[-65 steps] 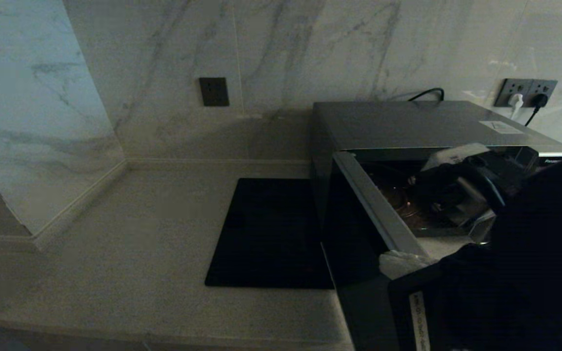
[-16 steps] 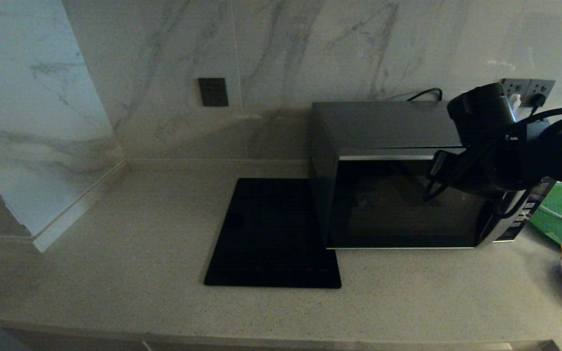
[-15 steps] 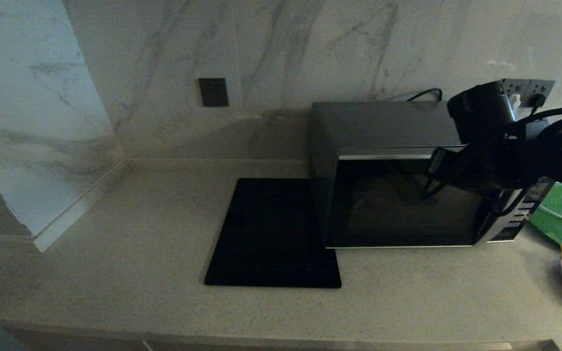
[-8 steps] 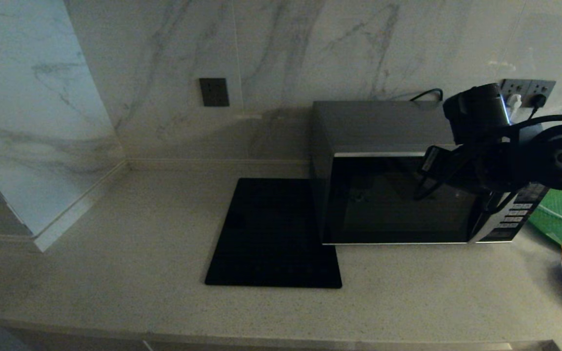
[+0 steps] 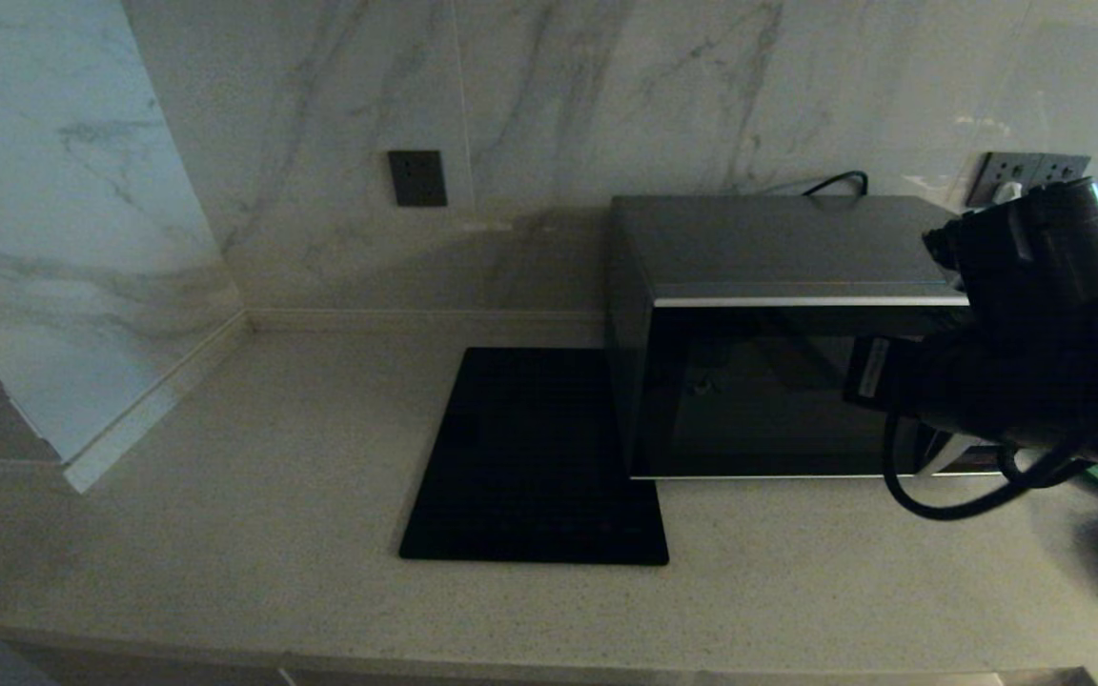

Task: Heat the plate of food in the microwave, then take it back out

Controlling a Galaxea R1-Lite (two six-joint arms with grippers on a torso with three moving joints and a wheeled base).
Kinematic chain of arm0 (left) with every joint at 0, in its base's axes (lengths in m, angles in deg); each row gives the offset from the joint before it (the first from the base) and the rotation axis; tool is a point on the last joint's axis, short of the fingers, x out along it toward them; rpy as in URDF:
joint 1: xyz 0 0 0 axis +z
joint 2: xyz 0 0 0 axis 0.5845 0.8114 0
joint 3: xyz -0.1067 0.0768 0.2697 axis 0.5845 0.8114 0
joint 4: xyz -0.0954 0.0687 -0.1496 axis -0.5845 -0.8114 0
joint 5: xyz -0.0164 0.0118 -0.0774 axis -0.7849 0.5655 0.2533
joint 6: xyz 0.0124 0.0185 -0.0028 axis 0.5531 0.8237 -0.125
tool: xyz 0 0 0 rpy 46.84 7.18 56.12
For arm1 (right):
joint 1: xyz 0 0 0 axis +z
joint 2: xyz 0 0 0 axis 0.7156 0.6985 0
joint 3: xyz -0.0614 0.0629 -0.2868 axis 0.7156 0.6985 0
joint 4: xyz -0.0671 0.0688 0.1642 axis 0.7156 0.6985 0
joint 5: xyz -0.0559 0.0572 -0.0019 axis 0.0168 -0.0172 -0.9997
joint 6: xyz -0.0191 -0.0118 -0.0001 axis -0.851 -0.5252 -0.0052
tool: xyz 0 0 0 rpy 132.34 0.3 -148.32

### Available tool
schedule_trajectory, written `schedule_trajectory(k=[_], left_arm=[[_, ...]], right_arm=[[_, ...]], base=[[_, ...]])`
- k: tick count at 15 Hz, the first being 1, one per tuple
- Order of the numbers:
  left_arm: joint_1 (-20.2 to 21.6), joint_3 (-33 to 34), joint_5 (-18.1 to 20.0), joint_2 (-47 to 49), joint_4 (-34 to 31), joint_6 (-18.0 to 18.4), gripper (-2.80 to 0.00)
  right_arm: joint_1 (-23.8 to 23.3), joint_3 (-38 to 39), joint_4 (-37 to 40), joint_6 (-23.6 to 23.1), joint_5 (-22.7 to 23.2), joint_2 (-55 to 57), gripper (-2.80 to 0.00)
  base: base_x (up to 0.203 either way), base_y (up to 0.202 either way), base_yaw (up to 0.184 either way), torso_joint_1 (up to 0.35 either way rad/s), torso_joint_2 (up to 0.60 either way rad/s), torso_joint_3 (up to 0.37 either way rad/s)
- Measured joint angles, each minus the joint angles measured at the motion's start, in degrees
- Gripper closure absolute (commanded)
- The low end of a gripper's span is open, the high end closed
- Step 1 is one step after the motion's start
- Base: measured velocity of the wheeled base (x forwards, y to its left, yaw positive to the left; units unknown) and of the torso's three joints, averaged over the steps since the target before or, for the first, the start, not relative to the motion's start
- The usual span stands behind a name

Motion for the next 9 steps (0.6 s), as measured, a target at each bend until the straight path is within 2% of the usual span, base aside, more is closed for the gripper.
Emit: schedule_trajectory(k=[4,9], left_arm=[[0.00,0.00,0.00,0.00,0.00,0.01,0.00],[0.00,0.00,0.00,0.00,0.02,0.00,0.00]], right_arm=[[7.10,1.03,-0.33,-3.76,-0.11,-2.23,0.00],[10.14,-3.99,-0.74,-4.55,-0.77,2.30,0.00]], base=[[0.000,0.000,0.000,0.000,0.00,0.000],[0.000,0.000,0.000,0.000,0.00,0.000]])
